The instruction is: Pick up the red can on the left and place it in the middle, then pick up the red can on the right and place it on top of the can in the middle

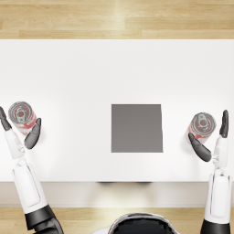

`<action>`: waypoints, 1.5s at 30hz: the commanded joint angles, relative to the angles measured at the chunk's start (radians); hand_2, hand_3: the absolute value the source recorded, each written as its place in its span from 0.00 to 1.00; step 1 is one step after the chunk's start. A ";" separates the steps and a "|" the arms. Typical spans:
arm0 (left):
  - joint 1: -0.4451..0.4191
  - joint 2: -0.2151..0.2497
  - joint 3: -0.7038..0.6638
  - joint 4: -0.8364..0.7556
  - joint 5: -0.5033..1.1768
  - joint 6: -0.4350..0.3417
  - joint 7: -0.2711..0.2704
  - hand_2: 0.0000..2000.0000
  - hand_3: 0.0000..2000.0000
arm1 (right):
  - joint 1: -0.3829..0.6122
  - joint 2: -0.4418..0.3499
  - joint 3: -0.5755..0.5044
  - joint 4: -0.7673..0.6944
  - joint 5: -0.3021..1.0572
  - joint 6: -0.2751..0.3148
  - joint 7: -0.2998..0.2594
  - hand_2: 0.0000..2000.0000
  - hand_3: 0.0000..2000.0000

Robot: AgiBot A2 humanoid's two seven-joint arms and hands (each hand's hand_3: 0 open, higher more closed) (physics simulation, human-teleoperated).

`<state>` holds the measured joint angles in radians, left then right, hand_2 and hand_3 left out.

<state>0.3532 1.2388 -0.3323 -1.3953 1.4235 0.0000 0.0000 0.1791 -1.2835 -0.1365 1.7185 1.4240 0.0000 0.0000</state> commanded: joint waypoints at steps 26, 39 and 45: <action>0.256 -0.004 0.062 0.623 0.001 0.006 0.000 0.00 0.00 | 0.123 -0.045 0.085 -0.483 0.000 -0.010 0.000 0.00 0.00; 0.133 0.032 0.176 0.113 0.001 -0.036 -0.002 1.00 0.76 | 0.144 -0.063 0.078 -0.239 0.000 0.046 0.008 1.00 0.76; 0.110 0.044 0.392 -0.020 0.001 -0.046 -0.003 1.00 0.76 | 0.172 -0.073 0.111 -0.152 0.000 0.056 0.010 1.00 0.76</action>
<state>0.4535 1.2834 -0.0218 -1.3463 1.4243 -0.0471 -0.0030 0.3237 -1.3563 -0.0365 1.5235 1.4243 0.0573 0.0105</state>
